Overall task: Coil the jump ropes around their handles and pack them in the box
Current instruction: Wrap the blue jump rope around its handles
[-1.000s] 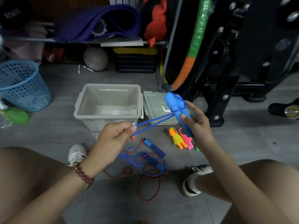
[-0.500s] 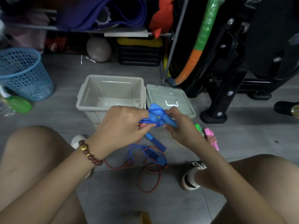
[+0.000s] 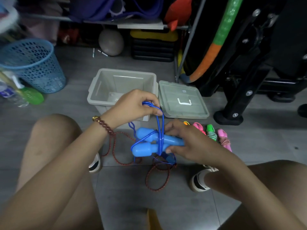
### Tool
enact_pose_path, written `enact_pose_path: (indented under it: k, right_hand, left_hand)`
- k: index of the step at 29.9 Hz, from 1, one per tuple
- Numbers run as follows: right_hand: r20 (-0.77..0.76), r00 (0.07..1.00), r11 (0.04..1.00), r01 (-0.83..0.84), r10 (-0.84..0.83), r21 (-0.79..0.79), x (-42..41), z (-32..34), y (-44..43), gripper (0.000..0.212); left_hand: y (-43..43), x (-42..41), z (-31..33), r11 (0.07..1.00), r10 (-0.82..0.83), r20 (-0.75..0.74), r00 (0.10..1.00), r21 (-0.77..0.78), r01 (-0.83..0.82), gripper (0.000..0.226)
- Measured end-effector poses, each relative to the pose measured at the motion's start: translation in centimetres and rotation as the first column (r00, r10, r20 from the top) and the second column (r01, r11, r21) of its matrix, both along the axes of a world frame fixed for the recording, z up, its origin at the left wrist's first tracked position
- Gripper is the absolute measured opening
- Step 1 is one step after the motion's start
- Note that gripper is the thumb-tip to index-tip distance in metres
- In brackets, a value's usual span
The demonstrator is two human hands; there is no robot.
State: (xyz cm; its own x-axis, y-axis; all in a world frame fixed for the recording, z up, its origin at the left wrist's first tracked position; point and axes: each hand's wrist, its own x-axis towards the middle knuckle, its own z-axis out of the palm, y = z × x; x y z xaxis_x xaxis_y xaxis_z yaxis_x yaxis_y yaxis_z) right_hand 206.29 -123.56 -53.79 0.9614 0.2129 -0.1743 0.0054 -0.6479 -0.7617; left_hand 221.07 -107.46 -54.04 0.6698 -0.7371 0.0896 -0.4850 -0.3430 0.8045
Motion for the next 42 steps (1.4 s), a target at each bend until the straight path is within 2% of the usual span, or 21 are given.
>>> enact_pose_path:
  k: [2, 4, 6, 8, 10, 11, 14, 17, 19, 22, 24, 25, 27, 31, 33, 35, 37, 40, 42]
  right_hand:
    - [-0.002, 1.000, 0.997, 0.017, -0.017, 0.072, -0.5, 0.3, -0.4, 0.052]
    - [0.062, 0.997, 0.991, 0.029, -0.038, 0.134, -0.8, 0.9, -0.7, 0.058]
    - [0.093, 0.992, 0.953, 0.057, -0.088, 0.297, -1.1, 1.8, -0.8, 0.063]
    - [0.133, 0.977, 0.894, 0.094, -0.168, 0.437, -1.1, 2.5, -1.0, 0.061]
    - [0.203, 0.935, 0.854, 0.159, -0.291, 0.495, -1.0, 2.8, -1.6, 0.056]
    - [0.245, 0.906, 0.851, 0.192, -0.346, 0.489, -0.9, 3.0, -1.9, 0.054]
    - [0.350, 0.811, 0.866, 0.342, -0.469, 0.366, -0.9, 3.0, -2.9, 0.052]
    - [0.439, 0.719, 0.836, 0.519, -0.539, 0.177, -0.7, 2.7, -4.3, 0.052]
    - [0.447, 0.676, 0.796, 0.585, -0.586, 0.159, -0.6, 2.4, -5.0, 0.049]
    - [0.439, 0.625, 0.748, 0.634, -0.645, 0.197, -0.5, 1.9, -5.0, 0.046]
    - [0.445, 0.612, 0.736, 0.650, -0.654, 0.188, -0.4, 1.7, -4.6, 0.045]
    - [0.447, 0.611, 0.733, 0.658, -0.654, 0.173, -0.3, 1.7, -4.5, 0.045]
    - [0.454, 0.605, 0.719, 0.684, -0.655, 0.126, -0.2, 1.6, -4.3, 0.046]
    - [0.513, 0.581, 0.700, 0.712, -0.632, 0.056, 0.2, 1.0, -3.7, 0.045]
    - [0.548, 0.551, 0.682, 0.729, -0.629, 0.050, 0.4, 0.8, -3.5, 0.046]
    - [0.566, 0.514, 0.649, 0.759, -0.644, 0.048, 0.4, 1.0, -3.6, 0.046]
    - [0.571, 0.500, 0.632, 0.773, -0.650, 0.043, 0.4, 1.2, -3.6, 0.046]
    - [0.619, 0.503, 0.617, 0.786, -0.603, -0.039, 0.3, 1.2, -4.2, 0.044]
    - [0.664, 0.510, 0.605, 0.789, -0.548, -0.107, 0.2, 1.1, -4.6, 0.043]
  left_hand:
    - [-0.5, 0.4, -0.3, 0.992, -0.111, -0.092, 0.990, -0.071, 0.104, 0.011]
    - [-1.6, 0.3, -0.6, 0.982, -0.171, -0.183, 0.968, -0.107, 0.153, 0.014]
    - [-2.3, 0.1, -0.7, 0.976, -0.207, -0.297, 0.932, -0.134, 0.174, 0.014]
    - [-2.8, -0.1, -1.6, 0.967, -0.246, -0.361, 0.899, -0.152, 0.204, 0.001]
    - [-3.1, -0.9, -2.8, 0.971, -0.239, -0.376, 0.895, -0.109, 0.214, 0.008]
    - [-3.4, -1.7, -2.9, 0.975, -0.224, -0.396, 0.891, -0.091, 0.204, 0.007]
    - [-4.6, -3.8, -3.9, 0.973, -0.226, -0.404, 0.887, -0.129, 0.189, 0.032]
    - [-4.7, -4.3, -3.9, 0.980, -0.186, -0.409, 0.893, -0.144, 0.138, 0.028]
    - [-4.5, -4.1, -4.0, 0.983, -0.156, -0.311, 0.937, -0.145, 0.115, 0.017]
    - [-4.3, -4.1, -3.9, 0.991, -0.112, -0.130, 0.985, -0.093, 0.101, 0.023]
    - [-3.9, -4.3, -3.9, 0.995, -0.072, -0.076, 0.995, -0.078, 0.066, 0.027]
    - [-3.8, -4.4, -3.8, 0.992, -0.077, -0.103, 0.992, -0.104, 0.067, 0.028]
    - [-3.8, -5.0, -3.3, 0.985, -0.084, -0.264, 0.961, -0.167, 0.040, 0.030]
    - [-4.0, -6.8, -2.2, 0.978, -0.070, -0.609, 0.790, -0.199, -0.067, 0.027]
    - [-4.1, -7.7, -2.1, 0.972, -0.086, -0.700, 0.709, -0.214, -0.095, 0.020]
    - [-4.0, -7.9, -2.5, 0.974, -0.073, -0.738, 0.671, -0.198, -0.112, 0.018]
    - [-3.7, -7.5, -2.8, 0.986, -0.041, -0.714, 0.698, -0.143, -0.087, 0.022]
    - [-3.6, -6.4, -3.5, 0.997, -0.002, -0.536, 0.845, -0.061, -0.036, 0.028]
    - [-3.6, -6.2, -3.7, 0.999, -0.001, -0.467, 0.884, -0.038, -0.019, 0.030]
